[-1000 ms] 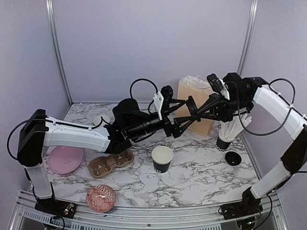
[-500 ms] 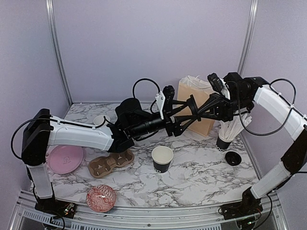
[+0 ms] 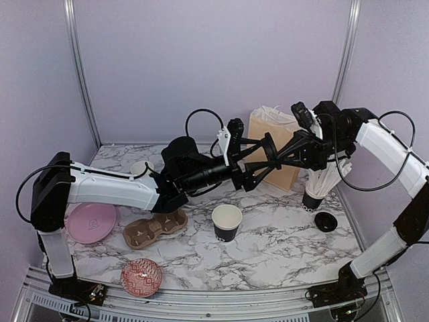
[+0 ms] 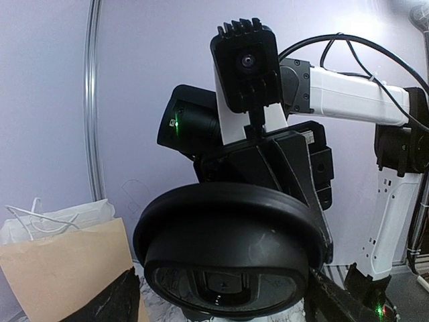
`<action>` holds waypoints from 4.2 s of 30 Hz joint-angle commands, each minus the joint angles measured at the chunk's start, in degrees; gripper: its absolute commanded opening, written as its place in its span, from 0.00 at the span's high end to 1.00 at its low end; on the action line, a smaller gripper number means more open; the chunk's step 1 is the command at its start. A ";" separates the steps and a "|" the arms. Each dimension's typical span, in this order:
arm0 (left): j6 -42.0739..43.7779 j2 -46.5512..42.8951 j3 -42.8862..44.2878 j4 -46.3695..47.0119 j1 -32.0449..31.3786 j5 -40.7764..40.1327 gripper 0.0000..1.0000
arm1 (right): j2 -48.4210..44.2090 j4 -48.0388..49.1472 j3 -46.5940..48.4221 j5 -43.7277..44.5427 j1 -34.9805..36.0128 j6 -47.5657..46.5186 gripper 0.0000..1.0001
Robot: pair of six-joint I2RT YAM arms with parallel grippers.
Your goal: Pack the takeout coffee
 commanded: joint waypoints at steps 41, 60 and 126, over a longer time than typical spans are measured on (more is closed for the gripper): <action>7.20 -5.43 20.78 -96.66 0.35 -13.38 0.30 | 5.68 37.68 -16.24 37.81 1.63 30.22 0.45; 7.95 5.02 30.14 -103.81 0.15 -12.76 0.30 | 7.73 37.91 -18.28 36.39 3.95 29.88 0.45; -31.99 -3.96 3.95 -69.57 5.06 -0.65 0.24 | 14.71 32.65 -21.95 20.85 6.32 40.53 0.51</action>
